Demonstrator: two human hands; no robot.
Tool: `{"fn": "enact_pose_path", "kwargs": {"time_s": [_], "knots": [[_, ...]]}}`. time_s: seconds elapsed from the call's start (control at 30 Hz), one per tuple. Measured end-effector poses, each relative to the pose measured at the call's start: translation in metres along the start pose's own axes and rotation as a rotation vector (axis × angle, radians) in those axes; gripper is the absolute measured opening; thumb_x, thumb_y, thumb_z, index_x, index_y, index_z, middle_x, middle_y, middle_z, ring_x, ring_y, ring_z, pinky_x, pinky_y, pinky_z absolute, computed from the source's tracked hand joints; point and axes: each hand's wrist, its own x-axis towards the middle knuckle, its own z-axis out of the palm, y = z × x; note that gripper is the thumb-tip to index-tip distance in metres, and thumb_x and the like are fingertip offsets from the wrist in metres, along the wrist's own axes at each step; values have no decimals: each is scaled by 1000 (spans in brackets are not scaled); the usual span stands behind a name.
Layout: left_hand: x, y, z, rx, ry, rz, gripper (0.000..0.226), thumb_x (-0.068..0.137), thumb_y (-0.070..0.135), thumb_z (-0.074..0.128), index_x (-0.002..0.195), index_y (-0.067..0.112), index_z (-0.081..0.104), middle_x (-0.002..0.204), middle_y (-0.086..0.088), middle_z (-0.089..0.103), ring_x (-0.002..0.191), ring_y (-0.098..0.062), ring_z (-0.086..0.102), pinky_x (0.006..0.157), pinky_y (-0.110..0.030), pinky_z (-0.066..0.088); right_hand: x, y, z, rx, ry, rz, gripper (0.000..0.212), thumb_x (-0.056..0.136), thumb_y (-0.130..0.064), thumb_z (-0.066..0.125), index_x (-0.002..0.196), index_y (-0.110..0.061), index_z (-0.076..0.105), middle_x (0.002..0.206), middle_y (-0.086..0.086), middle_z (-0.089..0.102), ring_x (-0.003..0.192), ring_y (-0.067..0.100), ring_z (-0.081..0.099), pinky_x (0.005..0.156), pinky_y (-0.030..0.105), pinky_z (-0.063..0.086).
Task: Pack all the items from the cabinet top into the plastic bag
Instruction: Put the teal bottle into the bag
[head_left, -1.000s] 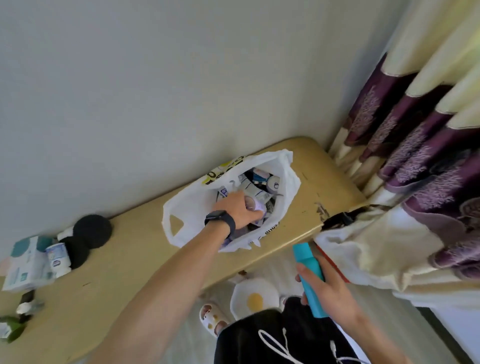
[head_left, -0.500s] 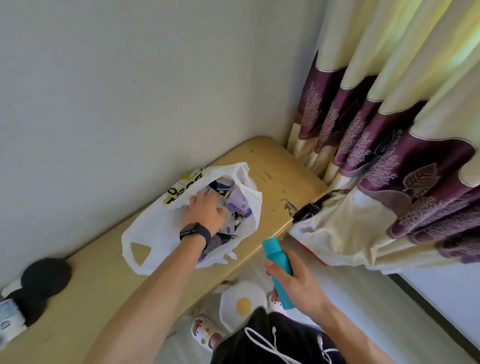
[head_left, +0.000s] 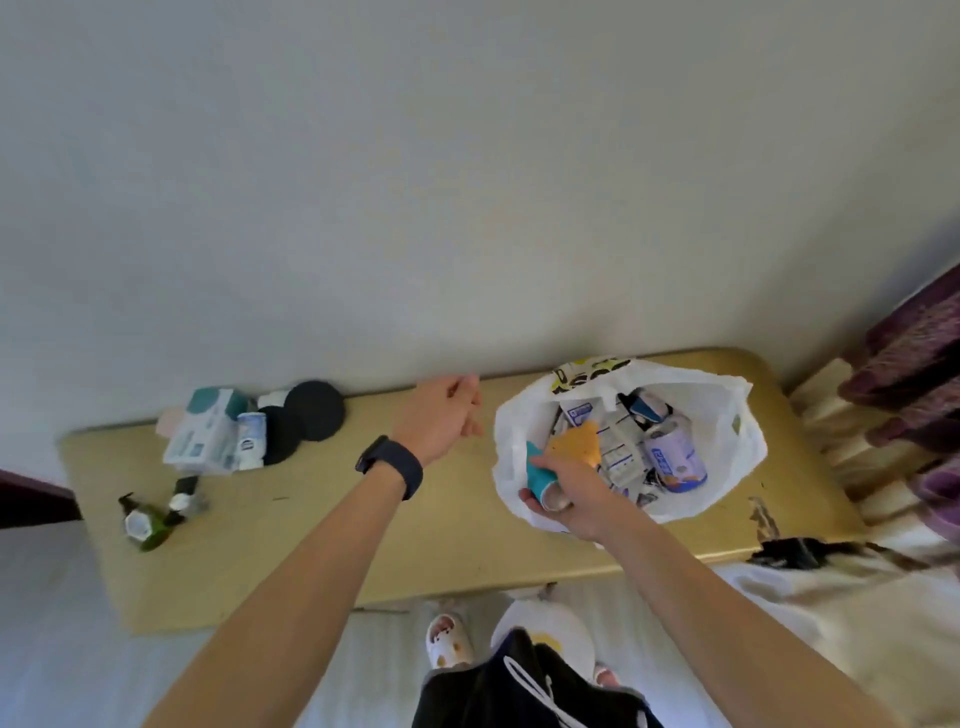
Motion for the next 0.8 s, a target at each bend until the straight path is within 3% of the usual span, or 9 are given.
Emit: {"fn": "enact_pose_path", "kwargs": {"time_s": [0.1, 0.2, 0.33, 0.43, 0.53, 0.6, 0.67, 0.73, 0.8], "knots": [[-1, 30, -15, -161, 140, 75, 34, 100, 38, 41, 79, 15, 55, 69, 1, 73, 76, -19, 71, 73, -32, 49, 27, -9, 9, -41, 95, -115, 12, 92, -12, 60, 100, -12, 52, 99, 11, 55, 74, 20, 61, 70, 28, 56], [1, 23, -12, 1, 118, -12, 38, 88, 52, 56, 111, 22, 53, 101, 11, 68, 95, -16, 65, 77, -30, 48, 33, 0, 5, -300, 165, -213, 13, 82, -17, 61, 92, -17, 52, 80, 8, 51, 58, 16, 51, 52, 27, 42], [6, -24, 33, 201, -21, -219, 97, 69, 70, 64, 145, 18, 31, 139, -3, 50, 122, -29, 52, 92, -32, 45, 23, 18, -9, -782, 183, -287, 37, 88, -30, 57, 125, -23, 53, 117, -3, 61, 107, 22, 56, 89, 37, 44], [5, -52, 57, 333, 107, -374, 100, 76, 60, 64, 152, 21, 11, 147, -13, 34, 134, -35, 35, 100, -44, 37, 13, 28, -27, -1163, 200, -346, 61, 90, -34, 55, 147, -24, 36, 144, 3, 45, 124, 28, 50, 94, 37, 45], [6, -70, 60, 148, 131, -475, 92, 81, 54, 64, 152, 19, 18, 149, -12, 37, 133, -35, 40, 104, -45, 39, 3, 34, -44, -1506, 235, -347, 63, 92, -40, 53, 148, -20, 32, 149, 6, 37, 130, 29, 43, 101, 41, 45], [9, -73, 59, -18, 18, -451, 77, 85, 50, 65, 147, 16, 34, 145, -9, 46, 125, -30, 49, 97, -37, 42, -11, 32, -54, -1489, 359, -490, 58, 92, -43, 52, 144, -21, 37, 147, 6, 38, 131, 30, 42, 102, 41, 44], [13, -70, 61, -111, 1, -408, 71, 87, 42, 67, 145, 14, 38, 142, -9, 49, 119, -27, 53, 90, -31, 40, -29, 24, -67, -1411, 654, -740, 65, 87, -45, 59, 144, -21, 37, 152, 8, 31, 137, 34, 36, 105, 44, 38], [17, -65, 65, -206, 95, -407, 80, 84, 35, 72, 148, 12, 30, 149, -11, 40, 127, -31, 48, 95, -34, 40, -46, 11, -85, -1291, 947, -881, 83, 78, -43, 69, 148, -20, 31, 159, 13, 19, 141, 38, 27, 109, 50, 31], [16, -65, 70, -131, 208, -455, 96, 80, 35, 76, 153, 15, 17, 156, -12, 25, 137, -35, 36, 108, -45, 36, -55, -4, -107, -1171, 1079, -817, 94, 76, -42, 72, 152, -16, 24, 161, 17, 12, 142, 40, 23, 110, 53, 26]]}}
